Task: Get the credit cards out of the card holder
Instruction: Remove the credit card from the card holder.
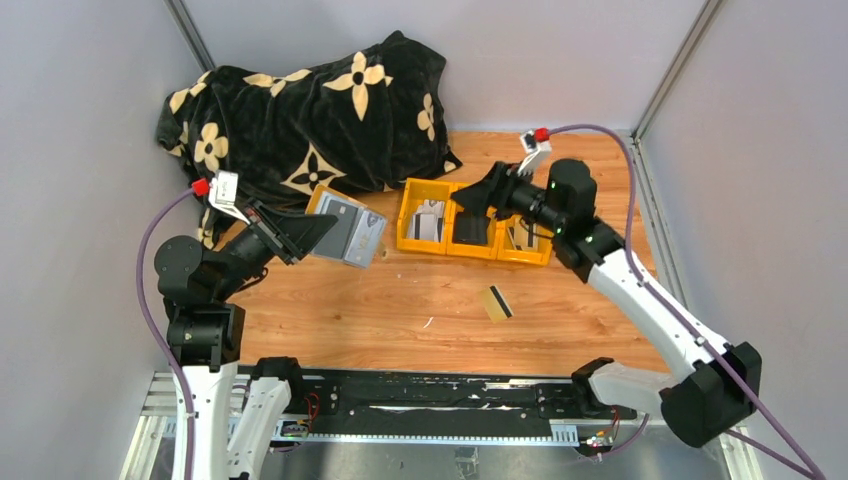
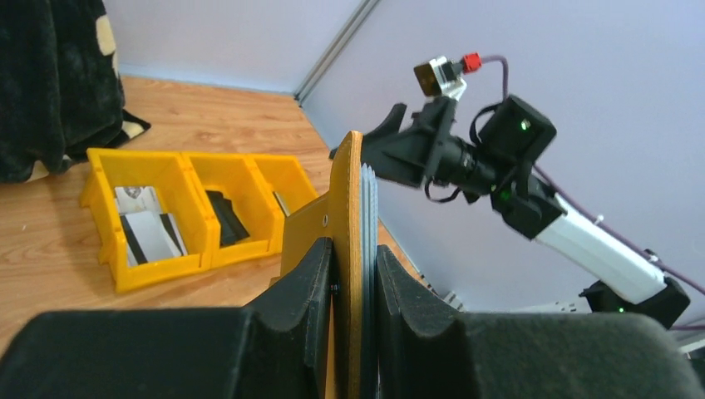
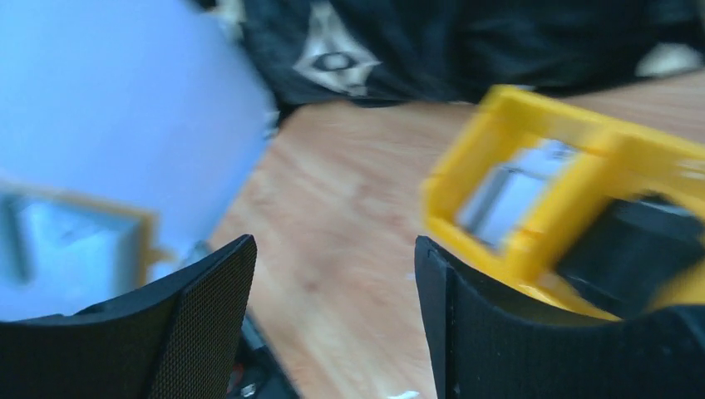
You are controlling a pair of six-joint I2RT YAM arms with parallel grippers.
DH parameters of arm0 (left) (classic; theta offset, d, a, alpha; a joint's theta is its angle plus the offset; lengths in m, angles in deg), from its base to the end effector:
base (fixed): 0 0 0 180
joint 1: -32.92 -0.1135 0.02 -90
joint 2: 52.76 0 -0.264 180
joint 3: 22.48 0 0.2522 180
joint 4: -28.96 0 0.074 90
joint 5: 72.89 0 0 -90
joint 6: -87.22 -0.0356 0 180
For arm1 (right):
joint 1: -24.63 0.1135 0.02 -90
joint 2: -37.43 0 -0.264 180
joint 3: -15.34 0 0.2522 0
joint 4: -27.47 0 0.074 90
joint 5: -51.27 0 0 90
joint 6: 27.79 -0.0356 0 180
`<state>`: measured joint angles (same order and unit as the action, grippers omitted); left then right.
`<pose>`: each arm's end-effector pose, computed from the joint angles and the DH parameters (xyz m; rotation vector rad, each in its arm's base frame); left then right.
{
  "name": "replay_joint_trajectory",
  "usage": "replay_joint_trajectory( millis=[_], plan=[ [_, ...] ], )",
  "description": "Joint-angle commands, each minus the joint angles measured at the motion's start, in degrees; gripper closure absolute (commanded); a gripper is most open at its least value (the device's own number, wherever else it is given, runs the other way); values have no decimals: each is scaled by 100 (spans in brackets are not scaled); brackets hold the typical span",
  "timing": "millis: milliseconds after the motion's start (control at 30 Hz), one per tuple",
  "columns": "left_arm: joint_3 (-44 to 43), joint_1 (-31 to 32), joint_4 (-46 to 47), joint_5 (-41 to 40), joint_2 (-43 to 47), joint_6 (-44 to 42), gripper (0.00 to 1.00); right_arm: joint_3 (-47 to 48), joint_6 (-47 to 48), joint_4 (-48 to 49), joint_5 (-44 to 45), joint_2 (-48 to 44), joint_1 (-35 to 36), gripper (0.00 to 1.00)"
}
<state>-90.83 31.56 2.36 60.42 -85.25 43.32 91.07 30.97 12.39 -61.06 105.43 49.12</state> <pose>0.1009 -0.0220 0.4191 0.0356 1.5632 -1.1543 0.2465 0.1272 0.3785 -0.2034 1.7932 1.0410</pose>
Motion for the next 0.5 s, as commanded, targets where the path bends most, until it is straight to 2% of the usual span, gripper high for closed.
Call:
replay_joint_trajectory(
  millis=[0, 133, 267, 467],
  plan=[
    [-93, 22, 840, 24, -65, 538, 100, -815, -1381, 2714, -815, -346, 929, 26],
    [-87, 20, 1218, 44, -136, 842, 100, -1210, -2130, 4268, -884, -211, 1493, 25],
    [-62, 22, 1465, 103, -166, 1072, 100, -1654, -2652, 5735, -470, 69, 1911, 24],
    [-52, 15, 1650, 205, -152, 1320, 100, -1676, -2877, 6554, -285, 726, 2351, 24]
  ],
)
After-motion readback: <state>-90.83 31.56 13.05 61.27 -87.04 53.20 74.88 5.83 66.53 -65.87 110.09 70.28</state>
